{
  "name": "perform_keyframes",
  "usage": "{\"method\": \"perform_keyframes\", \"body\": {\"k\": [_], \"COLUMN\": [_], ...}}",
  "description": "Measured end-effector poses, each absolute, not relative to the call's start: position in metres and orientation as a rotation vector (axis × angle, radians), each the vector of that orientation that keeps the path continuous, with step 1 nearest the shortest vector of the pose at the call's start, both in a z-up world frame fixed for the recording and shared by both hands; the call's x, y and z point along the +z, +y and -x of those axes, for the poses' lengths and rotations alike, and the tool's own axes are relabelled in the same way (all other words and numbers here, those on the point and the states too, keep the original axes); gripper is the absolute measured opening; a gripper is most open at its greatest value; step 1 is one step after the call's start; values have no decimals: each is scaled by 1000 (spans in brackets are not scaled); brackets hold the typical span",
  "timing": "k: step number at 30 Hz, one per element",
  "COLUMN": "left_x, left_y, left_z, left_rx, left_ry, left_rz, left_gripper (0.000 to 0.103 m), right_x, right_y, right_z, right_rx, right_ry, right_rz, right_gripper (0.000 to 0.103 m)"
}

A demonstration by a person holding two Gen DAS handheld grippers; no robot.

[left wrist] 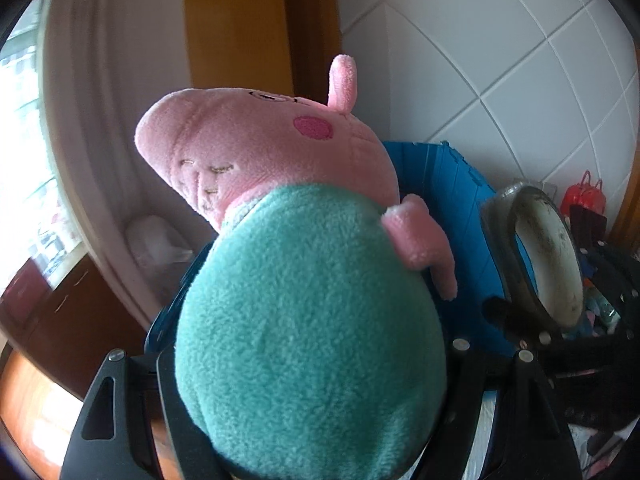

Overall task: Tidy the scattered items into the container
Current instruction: 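Open the left tool to drop the pig plush into the blue crate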

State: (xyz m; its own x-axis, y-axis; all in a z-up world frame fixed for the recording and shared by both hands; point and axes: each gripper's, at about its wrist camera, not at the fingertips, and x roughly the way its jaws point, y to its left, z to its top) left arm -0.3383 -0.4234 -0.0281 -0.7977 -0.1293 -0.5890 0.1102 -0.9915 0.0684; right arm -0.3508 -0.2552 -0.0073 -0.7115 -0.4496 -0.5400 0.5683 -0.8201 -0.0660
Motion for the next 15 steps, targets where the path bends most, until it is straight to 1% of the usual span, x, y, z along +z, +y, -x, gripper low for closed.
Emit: {"method": "perform_keyframes", "body": {"k": [6, 13, 15], "left_x": [-45, -53, -58], "left_y": [-439, -441, -442], "left_z": [401, 437, 450], "left_rx": [-2898, -2915, -2903], "left_ry": [-100, -113, -125], "left_rz": [-1088, -1149, -1216], "left_gripper": [74, 75, 75], "right_x": [-6, -20, -24], "right_y": [-269, -278, -278], "right_z": [394, 432, 440], "right_rx": [-2559, -2599, -2604], "right_ry": [282, 295, 304], "right_rz": [-818, -916, -941], "right_gripper": [75, 75, 75]}}
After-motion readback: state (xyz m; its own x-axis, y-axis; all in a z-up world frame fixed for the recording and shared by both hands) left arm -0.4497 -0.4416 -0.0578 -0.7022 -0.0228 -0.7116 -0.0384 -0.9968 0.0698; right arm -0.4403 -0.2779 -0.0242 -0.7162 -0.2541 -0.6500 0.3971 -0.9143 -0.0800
